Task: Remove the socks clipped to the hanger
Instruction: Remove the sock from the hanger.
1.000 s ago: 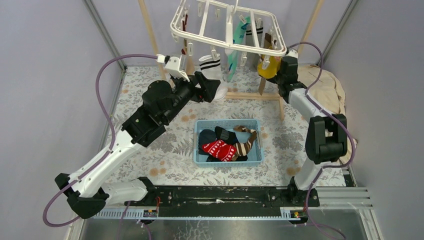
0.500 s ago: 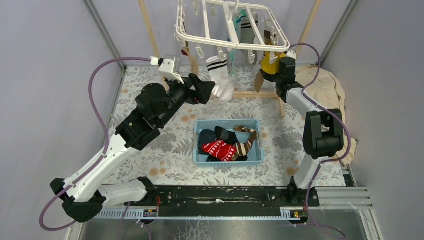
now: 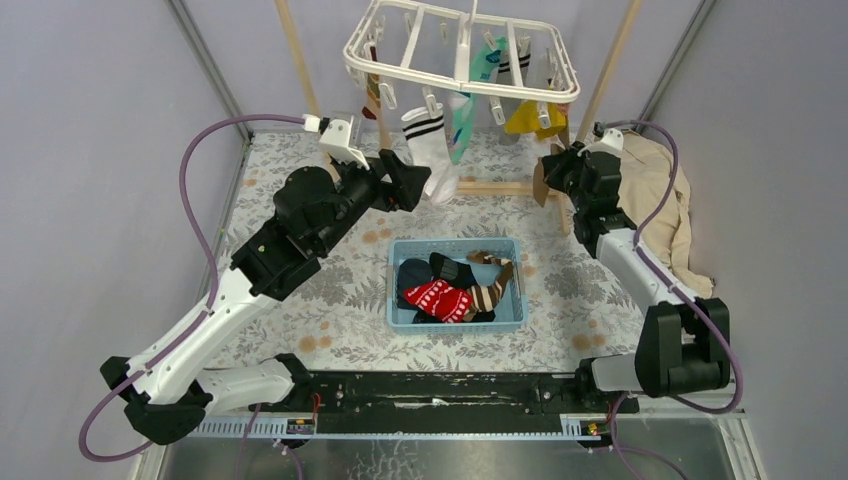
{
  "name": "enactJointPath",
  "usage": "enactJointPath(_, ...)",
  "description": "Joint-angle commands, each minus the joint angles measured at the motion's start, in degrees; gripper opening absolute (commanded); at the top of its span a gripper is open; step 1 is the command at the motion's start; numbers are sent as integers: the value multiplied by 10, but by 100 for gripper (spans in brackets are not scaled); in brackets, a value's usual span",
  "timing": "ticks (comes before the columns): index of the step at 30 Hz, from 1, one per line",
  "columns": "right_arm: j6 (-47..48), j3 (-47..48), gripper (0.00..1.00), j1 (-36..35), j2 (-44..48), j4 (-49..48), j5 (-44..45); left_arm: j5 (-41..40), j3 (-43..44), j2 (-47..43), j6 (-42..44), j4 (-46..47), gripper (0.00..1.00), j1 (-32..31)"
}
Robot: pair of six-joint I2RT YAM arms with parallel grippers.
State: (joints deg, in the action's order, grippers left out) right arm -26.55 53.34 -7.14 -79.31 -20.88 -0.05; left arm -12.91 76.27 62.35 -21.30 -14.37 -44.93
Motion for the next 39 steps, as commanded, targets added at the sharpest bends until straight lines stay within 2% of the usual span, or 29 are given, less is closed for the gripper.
enactJointPath(1, 17, -42, 0, 1, 65, -18, 12, 10, 24, -9, -8, -16, 82, 3)
enactJointPath(10, 16, -100, 0, 0, 197, 30, 4, 56, 54, -4, -40, -69, 84, 3)
enactJointPath(19, 24, -70, 0, -26, 255, 88, -32, 112, 81, -17, -72, -131, 99, 3)
enactJointPath(23, 44, -43, 0, -88, 250, 110, -15, 126, 95, -28, -82, -147, 99, 2)
enactJointPath(30, 94, 27, 0, -247, 211, 143, 75, 126, 106, -54, -84, -163, 99, 2)
enactJointPath(39, 161, 180, 0, -390, 91, 197, 125, 108, 100, -67, -70, -179, 99, 2)
